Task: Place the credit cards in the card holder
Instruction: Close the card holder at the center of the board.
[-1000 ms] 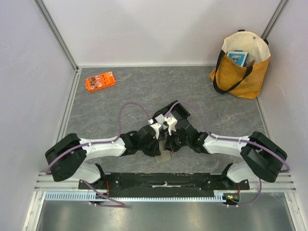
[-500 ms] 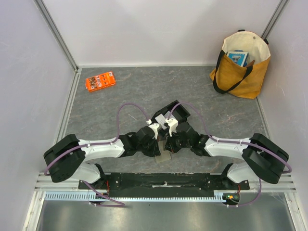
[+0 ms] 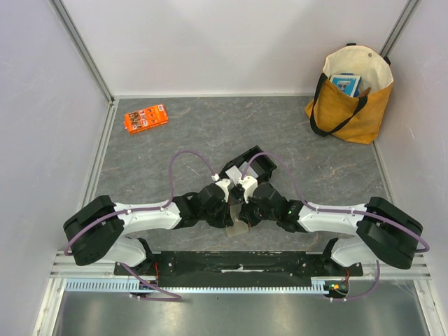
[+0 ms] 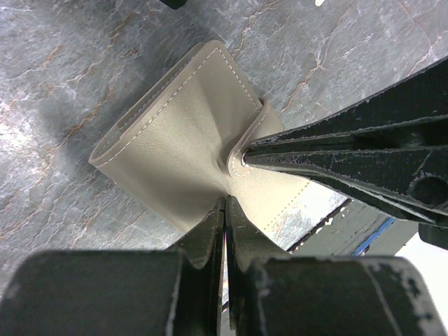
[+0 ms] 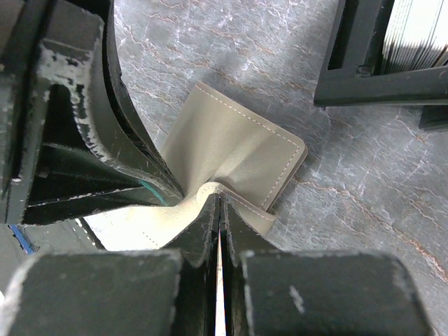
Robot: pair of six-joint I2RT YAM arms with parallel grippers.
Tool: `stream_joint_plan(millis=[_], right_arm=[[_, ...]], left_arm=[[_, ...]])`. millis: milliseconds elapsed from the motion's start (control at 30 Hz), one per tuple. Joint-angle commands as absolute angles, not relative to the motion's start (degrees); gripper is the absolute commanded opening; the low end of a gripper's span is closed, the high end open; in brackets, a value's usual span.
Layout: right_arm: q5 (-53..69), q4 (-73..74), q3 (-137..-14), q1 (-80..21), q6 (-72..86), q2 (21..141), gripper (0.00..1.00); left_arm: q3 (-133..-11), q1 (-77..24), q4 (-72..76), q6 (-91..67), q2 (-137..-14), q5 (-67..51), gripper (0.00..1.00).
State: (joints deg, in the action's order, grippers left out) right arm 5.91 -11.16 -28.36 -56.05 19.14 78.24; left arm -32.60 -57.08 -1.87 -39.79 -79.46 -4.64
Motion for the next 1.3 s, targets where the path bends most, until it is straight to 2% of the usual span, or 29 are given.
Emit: stream_joint_plan(millis=[0,500,767,900,967,1033,1100,1267], right_arm=[[3.8,-5.6,-27.8,-57.7,19.6,80.4,0.04],[-4.3,-0.2,-29.4,-62.0,23.0,84.3,0.02],[-8.9,2.7,-28.5,-64.1,27.4,82.6,0.01],[-11.2,1.3,-28.8,-64.1,27.3,79.5,0.08],[-12.3,1.1,-30.6,-64.1,26.3,77.6,0.18],[-14.0,0.8,-32.9,-64.1,25.5,74.5,0.24],[-16.3,0.4,-34.2,-63.7,25.8,71.6,0.3],[-21.6,0.9,-33.8,-59.8,28.8,64.9,0.55]], left_arm=[[-31.2,-57.4,-3.0,-41.0,-81.0,-1.8,0.07],[-30.7,-57.4,-2.6,-41.6,-80.3,-1.5,0.07],[-30.1,-57.4,-2.9,-41.7,-79.4,-1.0,0.07],[-29.8,-57.5,-2.3,-42.1,-77.8,-0.6,0.08],[-29.8,-57.4,-2.4,-42.0,-75.7,-0.3,0.15],[-30.1,-57.4,-2.7,-41.8,-73.0,1.1,0.25],[-30.8,-57.3,-3.7,-41.5,-69.5,2.5,0.4],[-32.3,-57.4,-8.2,-41.4,-60.8,9.4,0.7]])
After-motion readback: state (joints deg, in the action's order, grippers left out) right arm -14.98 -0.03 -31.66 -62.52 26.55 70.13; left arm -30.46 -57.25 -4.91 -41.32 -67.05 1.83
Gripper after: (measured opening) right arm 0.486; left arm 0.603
